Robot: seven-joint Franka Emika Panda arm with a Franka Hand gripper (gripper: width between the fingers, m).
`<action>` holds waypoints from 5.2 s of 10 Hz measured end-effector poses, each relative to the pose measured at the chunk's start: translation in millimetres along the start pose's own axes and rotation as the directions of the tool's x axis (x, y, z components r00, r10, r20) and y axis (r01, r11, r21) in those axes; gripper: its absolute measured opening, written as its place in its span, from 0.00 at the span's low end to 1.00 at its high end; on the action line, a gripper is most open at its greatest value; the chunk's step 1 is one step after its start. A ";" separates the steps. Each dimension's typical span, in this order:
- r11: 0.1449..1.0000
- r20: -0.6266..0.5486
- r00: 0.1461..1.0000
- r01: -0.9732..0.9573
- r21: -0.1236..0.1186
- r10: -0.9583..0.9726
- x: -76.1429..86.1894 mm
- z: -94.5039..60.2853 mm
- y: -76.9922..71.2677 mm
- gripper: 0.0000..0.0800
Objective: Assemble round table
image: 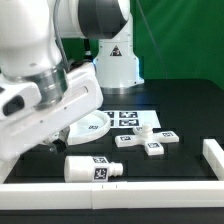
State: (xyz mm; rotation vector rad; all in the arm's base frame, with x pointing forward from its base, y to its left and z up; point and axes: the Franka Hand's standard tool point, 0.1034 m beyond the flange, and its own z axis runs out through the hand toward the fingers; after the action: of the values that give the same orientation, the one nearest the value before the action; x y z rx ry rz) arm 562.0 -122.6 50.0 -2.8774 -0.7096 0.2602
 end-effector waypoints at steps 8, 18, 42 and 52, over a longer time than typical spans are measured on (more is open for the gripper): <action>0.971 0.015 0.972 -0.237 0.018 0.236 24.3 -22.1 -12.7 0.81; 0.854 -0.179 0.838 -0.518 0.041 0.516 55.8 -11.2 -11.8 0.81; 0.244 -0.186 0.204 -0.943 0.225 0.961 56.0 35.9 -6.5 0.52; 0.572 -0.211 0.546 -0.815 0.092 0.811 11.5 33.0 38.2 0.52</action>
Offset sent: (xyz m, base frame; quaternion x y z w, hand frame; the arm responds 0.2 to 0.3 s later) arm 0.0000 0.0000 0.0000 0.0000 0.0000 0.0000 1.0000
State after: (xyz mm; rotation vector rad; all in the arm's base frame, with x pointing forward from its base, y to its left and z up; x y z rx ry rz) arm 582.1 -146.6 8.8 -2.9443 0.7468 0.0049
